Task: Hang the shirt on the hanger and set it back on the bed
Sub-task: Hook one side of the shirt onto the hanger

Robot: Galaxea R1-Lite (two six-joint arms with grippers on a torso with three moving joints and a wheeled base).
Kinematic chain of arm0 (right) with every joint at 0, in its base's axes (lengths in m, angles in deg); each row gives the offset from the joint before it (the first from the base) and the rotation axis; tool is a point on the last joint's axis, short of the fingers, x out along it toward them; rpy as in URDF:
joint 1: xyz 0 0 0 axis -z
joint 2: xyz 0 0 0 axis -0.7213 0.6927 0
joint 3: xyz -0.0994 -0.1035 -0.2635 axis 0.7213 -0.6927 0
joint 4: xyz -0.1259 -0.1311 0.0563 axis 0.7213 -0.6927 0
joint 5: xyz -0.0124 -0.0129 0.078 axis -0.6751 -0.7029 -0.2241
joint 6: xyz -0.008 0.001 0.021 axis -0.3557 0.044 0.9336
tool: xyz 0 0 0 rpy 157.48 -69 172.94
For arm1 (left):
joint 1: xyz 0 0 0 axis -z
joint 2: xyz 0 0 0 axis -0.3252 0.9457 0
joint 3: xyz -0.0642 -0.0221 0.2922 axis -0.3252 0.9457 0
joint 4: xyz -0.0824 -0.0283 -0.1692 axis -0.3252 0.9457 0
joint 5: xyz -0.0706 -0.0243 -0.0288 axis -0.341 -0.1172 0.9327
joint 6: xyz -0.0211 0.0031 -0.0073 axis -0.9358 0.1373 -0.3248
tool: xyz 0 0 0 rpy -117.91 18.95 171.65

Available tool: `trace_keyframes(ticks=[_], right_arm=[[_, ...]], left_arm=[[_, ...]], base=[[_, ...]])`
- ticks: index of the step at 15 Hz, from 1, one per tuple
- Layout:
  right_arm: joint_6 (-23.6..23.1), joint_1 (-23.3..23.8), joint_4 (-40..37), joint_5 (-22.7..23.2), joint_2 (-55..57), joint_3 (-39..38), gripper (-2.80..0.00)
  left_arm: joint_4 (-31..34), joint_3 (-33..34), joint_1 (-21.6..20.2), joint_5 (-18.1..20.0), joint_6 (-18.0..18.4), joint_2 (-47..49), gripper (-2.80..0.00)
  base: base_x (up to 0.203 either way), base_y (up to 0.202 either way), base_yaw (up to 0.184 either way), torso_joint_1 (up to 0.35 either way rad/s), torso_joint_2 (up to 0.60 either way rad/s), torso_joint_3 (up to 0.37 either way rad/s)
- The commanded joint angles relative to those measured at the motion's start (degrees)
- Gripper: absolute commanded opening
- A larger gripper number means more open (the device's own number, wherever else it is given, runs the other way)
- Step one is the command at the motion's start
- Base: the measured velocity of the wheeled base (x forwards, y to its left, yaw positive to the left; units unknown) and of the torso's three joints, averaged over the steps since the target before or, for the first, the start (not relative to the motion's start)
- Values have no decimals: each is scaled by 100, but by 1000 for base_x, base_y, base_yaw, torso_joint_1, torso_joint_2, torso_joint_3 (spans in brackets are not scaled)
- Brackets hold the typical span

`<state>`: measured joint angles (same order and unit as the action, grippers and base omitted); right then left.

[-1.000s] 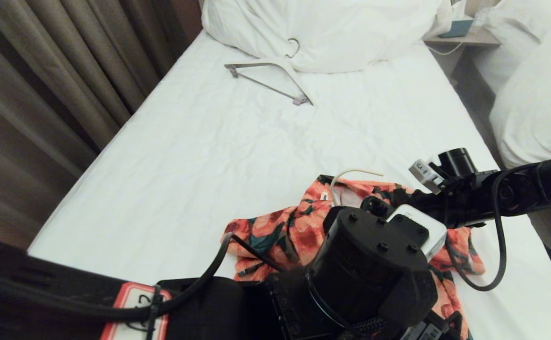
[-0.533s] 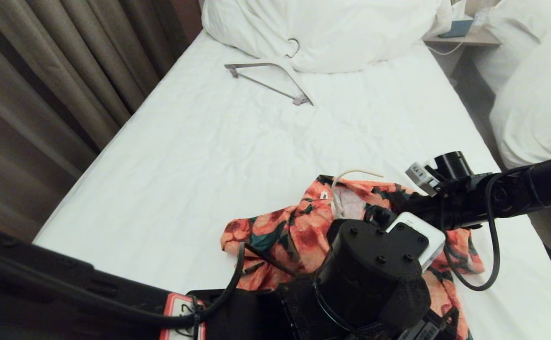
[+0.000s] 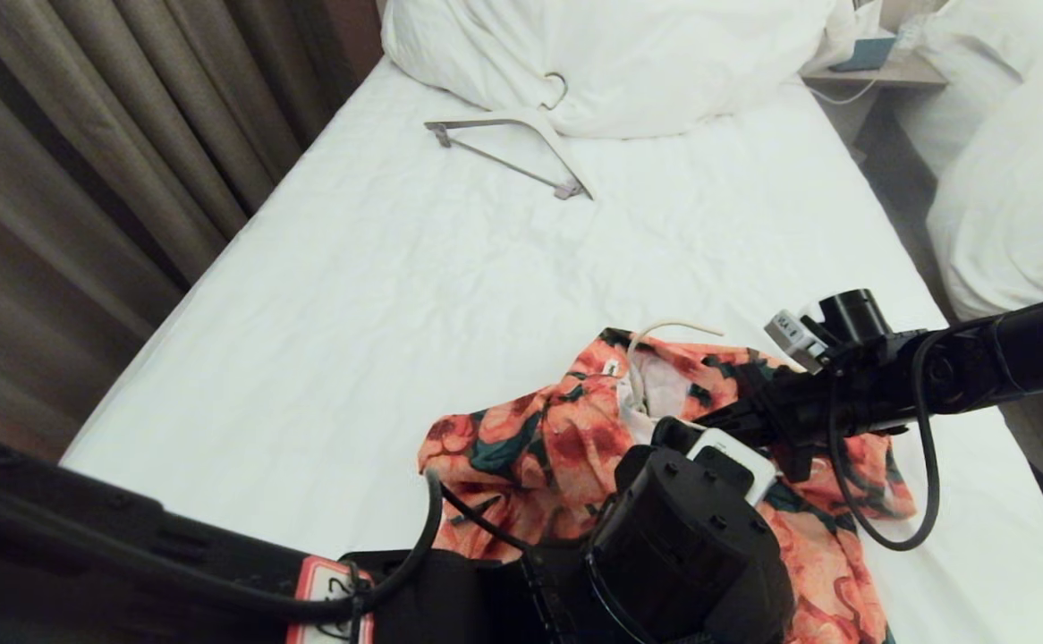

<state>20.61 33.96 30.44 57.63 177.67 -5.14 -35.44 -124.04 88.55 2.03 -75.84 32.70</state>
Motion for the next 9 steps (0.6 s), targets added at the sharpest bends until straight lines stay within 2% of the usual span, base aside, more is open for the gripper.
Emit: trace_keyframes(ticks=[1,3,5,7,9], right_arm=[[-31,6,-9,40,13,1,-280],[-31,7,-3,40,13,1,-280],[-31,-1,-5,40,4,-16,-280],[-31,-10,-12,40,-13,-34,-280],[-25,-10,-12,40,-56,-34,-280]], left_arm=[[451,14,24,-64,-21,-255,0],[1265,-1,154,-93,-286,-525,0],[2148,-6,300,-99,-820,-749,0],[2680,14,360,-84,-1347,-962,0],[3036,187,339,-71,-1530,-1072,0]], base=[[0,0,0,0,0,0],[0,0,0,0,0,0],[0,0,0,0,0,0],[0,0,0,0,0,0],[0,0,0,0,0,0]])
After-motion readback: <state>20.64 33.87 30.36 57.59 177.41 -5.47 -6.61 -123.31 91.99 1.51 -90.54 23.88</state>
